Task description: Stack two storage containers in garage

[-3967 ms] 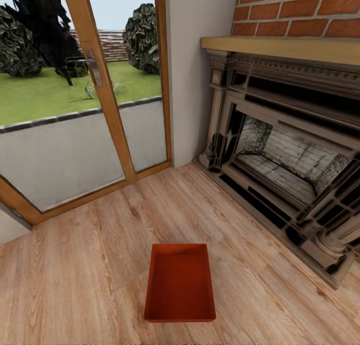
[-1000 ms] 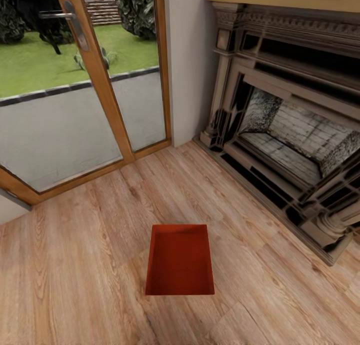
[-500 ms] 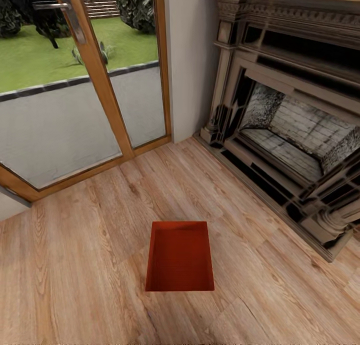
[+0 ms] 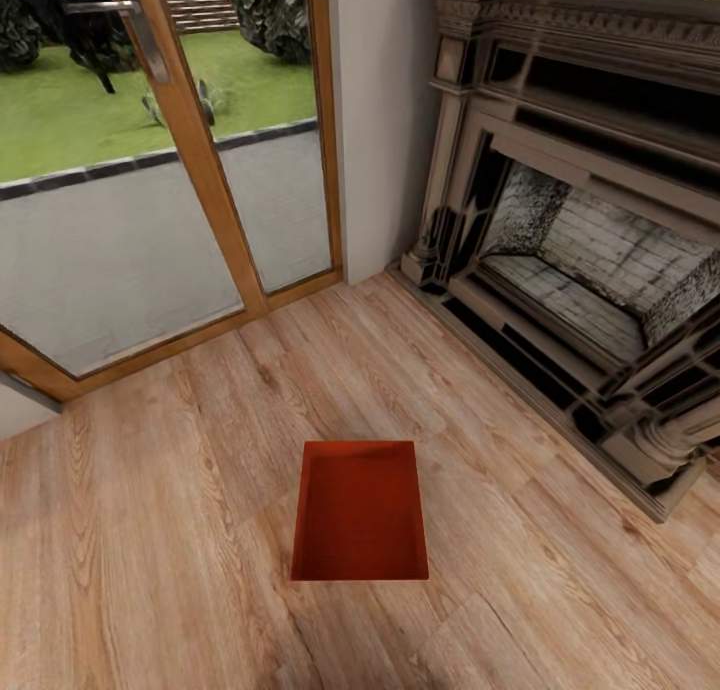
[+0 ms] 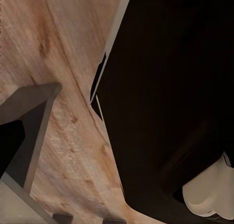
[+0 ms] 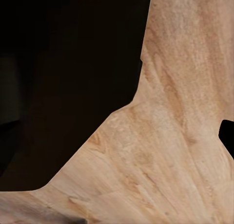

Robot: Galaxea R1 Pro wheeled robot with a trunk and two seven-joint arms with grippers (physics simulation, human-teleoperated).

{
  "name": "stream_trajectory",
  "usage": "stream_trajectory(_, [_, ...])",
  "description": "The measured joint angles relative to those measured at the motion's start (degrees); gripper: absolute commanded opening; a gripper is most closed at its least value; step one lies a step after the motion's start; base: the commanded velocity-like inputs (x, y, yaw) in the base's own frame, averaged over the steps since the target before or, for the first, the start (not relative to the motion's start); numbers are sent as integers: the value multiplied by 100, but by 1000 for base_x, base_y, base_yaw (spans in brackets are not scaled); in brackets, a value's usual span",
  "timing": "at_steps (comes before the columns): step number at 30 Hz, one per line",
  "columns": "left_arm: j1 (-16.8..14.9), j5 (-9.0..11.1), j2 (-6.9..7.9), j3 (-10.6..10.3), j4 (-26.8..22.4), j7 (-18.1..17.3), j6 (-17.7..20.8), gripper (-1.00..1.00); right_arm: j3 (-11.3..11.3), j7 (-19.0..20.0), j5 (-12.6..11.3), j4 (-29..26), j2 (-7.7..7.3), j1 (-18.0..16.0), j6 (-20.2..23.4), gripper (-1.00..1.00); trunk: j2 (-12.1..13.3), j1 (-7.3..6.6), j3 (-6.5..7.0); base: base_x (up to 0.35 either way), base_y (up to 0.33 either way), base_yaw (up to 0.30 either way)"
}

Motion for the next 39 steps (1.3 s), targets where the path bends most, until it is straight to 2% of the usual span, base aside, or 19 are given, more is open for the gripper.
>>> stream_trajectory(15, [0, 15, 23, 15, -14, 15, 4, 100, -30, -100, -47, -89, 11, -6, 105, 100, 0, 0, 0, 0, 0, 0])
stream_trajectory(16, [-6, 27, 272, 29, -251, 55, 47, 100, -107, -318, -53, -321, -79, -20, 428, 100, 0, 0, 1, 0, 0, 0])
stream_trajectory(18, [-10, 38, 633, 45, -681, 74, 152, 100, -331, -523, -55, -543, -282, -200, 869, 100, 0, 0, 1, 0, 0, 0])
stream_trajectory(19, [-14, 47, 809, 48, -919, 89, 244, 100, -488, -587, -74, -705, -401, -357, 998, 100, 0, 0, 1, 0, 0, 0])
stream_trajectory(20, [-40, 63, 1100, 47, -1337, 137, 498, 100, -829, -661, -125, -1019, -610, -631, 1112, 100, 0, 1, 2, 0, 0, 0])
stream_trajectory(21, [-62, 66, 1252, 51, -1496, 160, 645, 100, -941, -704, -146, -1146, -717, -939, 1117, 100, 0, 0, 2, 0, 0, 0])
stream_trajectory(24, [-88, 75, 1408, 50, -1633, 196, 935, 100, -1073, -848, -171, -1249, -814, -1352, 990, 100, 0, 0, 1, 0, 0, 0])
stream_trajectory(26, [-118, 74, 1443, 46, -1660, 207, 1066, 100, -1107, -939, -180, -1260, -823, -1603, 877, 100, 0, 0, 1, 0, 0, 0])
stream_trajectory(28, [-828, 29, 1370, 30, -1710, 368, 1295, 100, -1136, -1128, -161, -1231, -773, -2477, 722, 100, 0, 0, 2, 0, 0, 0])
stream_trajectory(29, [-1042, 21, 1300, 23, -1665, 486, 1336, 100, -1131, -1156, -153, -1200, -672, -2730, 744, 100, 0, 0, 2, 0, 0, 0])
stream_trajectory(31, [-1523, -2, 1162, 15, -1549, 632, 1401, 100, -1125, -1180, -150, -1114, -408, -3096, 778, 100, 0, 0, 2, 0, 0, 0])
stream_trajectory(32, [-1877, -14, 919, 11, -1432, 721, 1446, 100, -1114, -1193, -140, -1033, -97, -3405, 773, 100, 1, 0, 0, 0, 0, 0])
stream_trajectory(33, [-2196, -26, 820, 3, -1419, 736, 1451, 100, -1114, -1196, -135, -1021, 49, -3481, 766, 100, 0, 0, 2, 0, 0, 0])
stream_trajectory(34, [-2207, -30, 741, 4, -1410, 750, 1453, 100, -1117, -1196, -132, -1013, 134, -3520, 754, 100, 0, 0, 1, 0, 0, 0])
stream_trajectory(35, [-2330, -35, 578, -4, -1412, 772, 1450, 100, -1107, -1191, -123, -1002, 303, -3575, 725, 100, 0, 0, 1, 0, 0, 0])
stream_trajectory(36, [-2490, -187, 227, -13, -1424, 805, 1419, 100, -1088, -1188, -106, -984, 655, -3642, 601, 100, 0, 0, 2, 0, 0, 0])
stream_trajectory(37, [-2511, -237, -3, -17, -1425, 810, 1410, 100, -1084, -1188, -108, -979, 796, -3650, 565, 100, 0, 0, 1, 0, 0, 0])
stream_trajectory(38, [-2525, -343, -72, -18, -1427, 813, 1405, 100, -1084, -1187, -105, -974, 852, -3655, 533, 100, 1, 0, 1, 0, 0, 0])
stream_trajectory(39, [-2542, -592, -241, -22, -1430, 811, 1394, 100, -1073, -1181, -102, -963, 935, -3660, 478, 100, 0, 0, 1, 0, 0, 0])
